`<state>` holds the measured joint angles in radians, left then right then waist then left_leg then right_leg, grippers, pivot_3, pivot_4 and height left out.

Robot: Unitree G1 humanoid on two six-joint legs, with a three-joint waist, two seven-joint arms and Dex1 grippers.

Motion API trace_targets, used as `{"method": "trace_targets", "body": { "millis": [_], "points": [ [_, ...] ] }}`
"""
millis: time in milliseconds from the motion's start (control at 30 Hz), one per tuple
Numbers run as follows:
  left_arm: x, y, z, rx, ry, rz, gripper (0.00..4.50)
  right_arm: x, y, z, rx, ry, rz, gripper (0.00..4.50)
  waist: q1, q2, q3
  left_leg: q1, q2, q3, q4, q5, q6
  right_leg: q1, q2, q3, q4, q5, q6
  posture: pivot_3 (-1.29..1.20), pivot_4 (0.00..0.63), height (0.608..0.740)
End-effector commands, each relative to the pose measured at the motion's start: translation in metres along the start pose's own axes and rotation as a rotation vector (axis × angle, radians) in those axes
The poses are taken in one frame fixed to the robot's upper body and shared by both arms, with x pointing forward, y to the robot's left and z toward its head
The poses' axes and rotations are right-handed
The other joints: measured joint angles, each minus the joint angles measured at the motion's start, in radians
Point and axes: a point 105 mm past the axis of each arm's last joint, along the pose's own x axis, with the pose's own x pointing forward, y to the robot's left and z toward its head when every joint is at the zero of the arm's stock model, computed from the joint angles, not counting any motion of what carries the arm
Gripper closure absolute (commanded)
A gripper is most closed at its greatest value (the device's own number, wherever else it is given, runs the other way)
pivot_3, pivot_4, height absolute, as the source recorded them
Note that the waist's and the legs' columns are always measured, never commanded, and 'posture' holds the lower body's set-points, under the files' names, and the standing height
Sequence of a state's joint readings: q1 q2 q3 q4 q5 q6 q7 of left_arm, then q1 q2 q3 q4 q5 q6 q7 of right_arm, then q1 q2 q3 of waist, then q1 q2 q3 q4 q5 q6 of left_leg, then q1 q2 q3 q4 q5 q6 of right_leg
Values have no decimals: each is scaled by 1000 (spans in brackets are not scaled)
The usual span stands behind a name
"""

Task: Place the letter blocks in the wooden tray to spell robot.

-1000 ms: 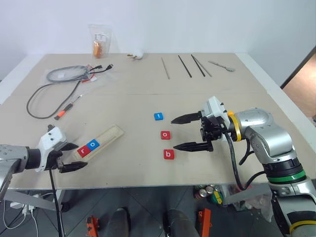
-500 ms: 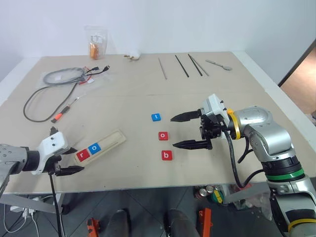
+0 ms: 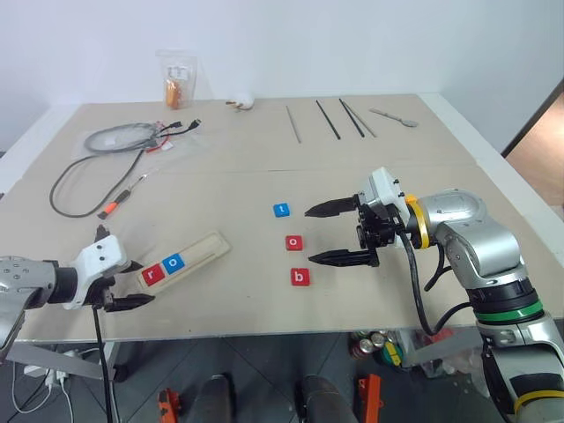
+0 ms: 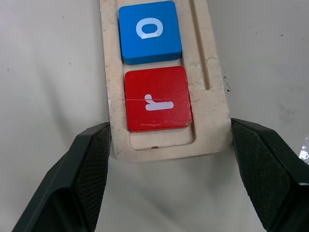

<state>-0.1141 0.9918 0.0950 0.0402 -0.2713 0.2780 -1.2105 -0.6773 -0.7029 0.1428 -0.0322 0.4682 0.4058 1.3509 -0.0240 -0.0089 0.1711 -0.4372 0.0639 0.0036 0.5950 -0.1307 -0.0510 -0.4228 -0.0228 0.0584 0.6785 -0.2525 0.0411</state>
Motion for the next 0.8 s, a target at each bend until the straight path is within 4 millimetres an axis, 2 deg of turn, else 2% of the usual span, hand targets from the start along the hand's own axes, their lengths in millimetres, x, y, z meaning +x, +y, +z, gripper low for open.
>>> {"method": "trace_targets", "body": {
  "millis": [33, 233, 433, 567, 633, 800],
  "points": [
    [7, -10, 13, 44, -113, -129, 1262, -18, -7, 22, -42, -38, -27, 0, 3, -2, 1, -1, 0, 0, 2, 0, 0, 0, 0, 0, 0, 0, 0, 0, 150, 740],
    [7, -1, 11, 143, -109, -256, 1262, -38, -2, 24, 17, -29, -1, 0, 3, -10, 5, -5, 0, 0, 4, 0, 0, -2, 0, 0, -1, 0, 1, 0, 150, 740],
    [10, 17, -2, 268, 15, -330, 1262, -41, 6, 19, 17, 20, 19, 0, 2, -10, 5, -5, 1, -1, 4, -1, 1, -2, 2, -1, 2, -1, 1, 0, 150, 740],
    [17, 30, 3, 357, 38, -334, 1262, -40, 11, 18, 21, 23, 17, 0, 2, -9, 4, -4, 1, -2, 5, 0, 2, -2, 3, 0, 3, 1, 1, 0, 150, 740],
    [23, 35, 12, 383, 5, -326, 1262, -39, 14, 17, 22, 27, 11, 0, 2, -9, 4, -3, 1, -2, 5, 0, 2, 0, 3, 0, 3, 1, 1, 0, 150, 740],
    [35, 37, 22, 429, -23, -341, 1262, -38, 17, 14, 30, 30, -11, 0, 5, -9, 4, -3, 0, -2, 6, 1, 3, 1, 1, 0, 3, 3, 0, 0, 150, 740]
  ]
}}
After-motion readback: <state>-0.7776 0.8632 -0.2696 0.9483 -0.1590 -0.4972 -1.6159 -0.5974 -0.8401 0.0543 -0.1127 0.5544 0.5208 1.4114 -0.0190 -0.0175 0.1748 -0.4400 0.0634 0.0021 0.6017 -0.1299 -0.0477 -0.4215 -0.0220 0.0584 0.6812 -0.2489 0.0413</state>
